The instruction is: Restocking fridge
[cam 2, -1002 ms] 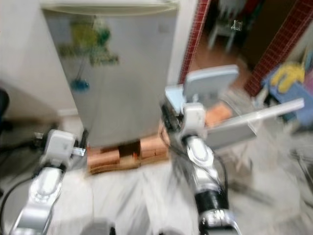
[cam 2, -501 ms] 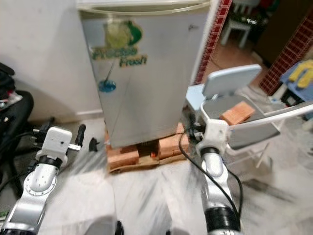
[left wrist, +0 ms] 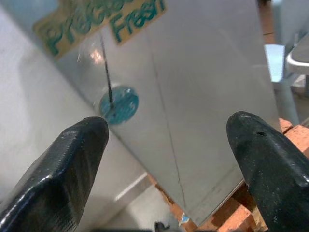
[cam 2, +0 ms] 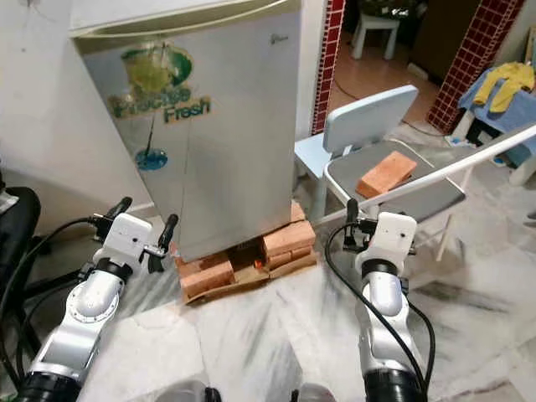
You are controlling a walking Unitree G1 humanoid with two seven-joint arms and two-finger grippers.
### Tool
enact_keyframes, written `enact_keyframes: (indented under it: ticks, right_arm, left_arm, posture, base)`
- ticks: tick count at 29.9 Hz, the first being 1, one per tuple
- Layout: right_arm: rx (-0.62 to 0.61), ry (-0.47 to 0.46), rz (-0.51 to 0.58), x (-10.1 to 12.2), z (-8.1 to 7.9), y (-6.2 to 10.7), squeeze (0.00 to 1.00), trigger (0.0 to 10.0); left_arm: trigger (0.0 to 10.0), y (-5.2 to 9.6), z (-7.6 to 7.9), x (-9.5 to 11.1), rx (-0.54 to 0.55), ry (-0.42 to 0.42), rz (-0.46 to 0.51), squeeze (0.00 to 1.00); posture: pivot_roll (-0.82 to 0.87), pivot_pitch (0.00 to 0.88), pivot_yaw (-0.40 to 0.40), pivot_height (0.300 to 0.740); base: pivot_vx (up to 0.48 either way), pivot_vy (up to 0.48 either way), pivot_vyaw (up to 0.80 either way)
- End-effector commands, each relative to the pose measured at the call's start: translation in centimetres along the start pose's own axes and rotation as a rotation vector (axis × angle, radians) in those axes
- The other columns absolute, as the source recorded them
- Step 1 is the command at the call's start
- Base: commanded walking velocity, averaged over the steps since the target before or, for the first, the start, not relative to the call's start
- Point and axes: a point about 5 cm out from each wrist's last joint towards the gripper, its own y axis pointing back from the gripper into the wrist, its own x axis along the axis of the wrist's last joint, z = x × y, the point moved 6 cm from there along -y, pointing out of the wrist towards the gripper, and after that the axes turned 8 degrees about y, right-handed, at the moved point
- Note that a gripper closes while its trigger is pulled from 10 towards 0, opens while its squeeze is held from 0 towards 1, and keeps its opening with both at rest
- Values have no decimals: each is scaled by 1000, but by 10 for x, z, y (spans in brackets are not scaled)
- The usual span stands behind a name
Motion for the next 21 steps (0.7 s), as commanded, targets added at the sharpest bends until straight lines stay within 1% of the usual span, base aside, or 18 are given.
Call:
enact_keyframes:
  ticks: [1, 4, 6, 8, 9, 11, 13, 16, 21]
  right_arm:
    - [21, -4, -1, 2, -3, 2, 0, 10000]
    - [30, -5, -40, -11, -11, 6, 0, 10000]
    - [34, -9, -36, -9, -14, 5, 0, 10000]
    - [53, -14, -24, -5, -20, 2, 0, 10000]
    - [61, -15, -21, -4, -23, -3, 0, 10000]
    - [58, -16, -25, -4, -23, -6, 0, 10000]
    - [53, -21, -30, -4, -24, -9, 0, 10000]
    - [63, -27, -28, -2, -27, -12, 0, 10000]
    - [85, -16, -19, 2, -32, -17, 0, 10000]
  left_arm:
    - [10000, 3, -9, -5, 42, 20, -20, 0]
    - [10000, 14, -7, -13, 43, 33, -45, 0]
    - [10000, 17, -6, -16, 45, 35, -54, 0]
    - [10000, 20, -4, -21, 46, 47, -72, 0]
    - [10000, 19, 2, -24, 18, 92, -88, 0]
    - [10000, 18, 4, -21, 8, 95, -78, 0]
    - [10000, 15, 2, -20, 20, 80, -70, 0]
    - [10000, 12, -1, -21, 32, 84, -74, 0]
    - [10000, 5, -2, -13, 44, 92, -52, 0]
  posture:
    - [30, 0, 42, 740]
    - [48, 0, 20, 740]
    - [51, 0, 19, 740]
    - [67, 0, 18, 740]
    - [78, 0, 12, 740]
    - [86, 0, 8, 740]
    - [90, 0, 3, 740]
    - [96, 0, -9, 740]
    - [105, 0, -24, 740]
  base:
    - [0, 0, 0]
    - [0, 0, 0]
    - [0, 141, 0]
    - [0, 442, 0]
    - [0, 480, 0]
    - [0, 480, 0]
    - [0, 480, 0]
    - [0, 480, 0]
    - [0, 480, 0]
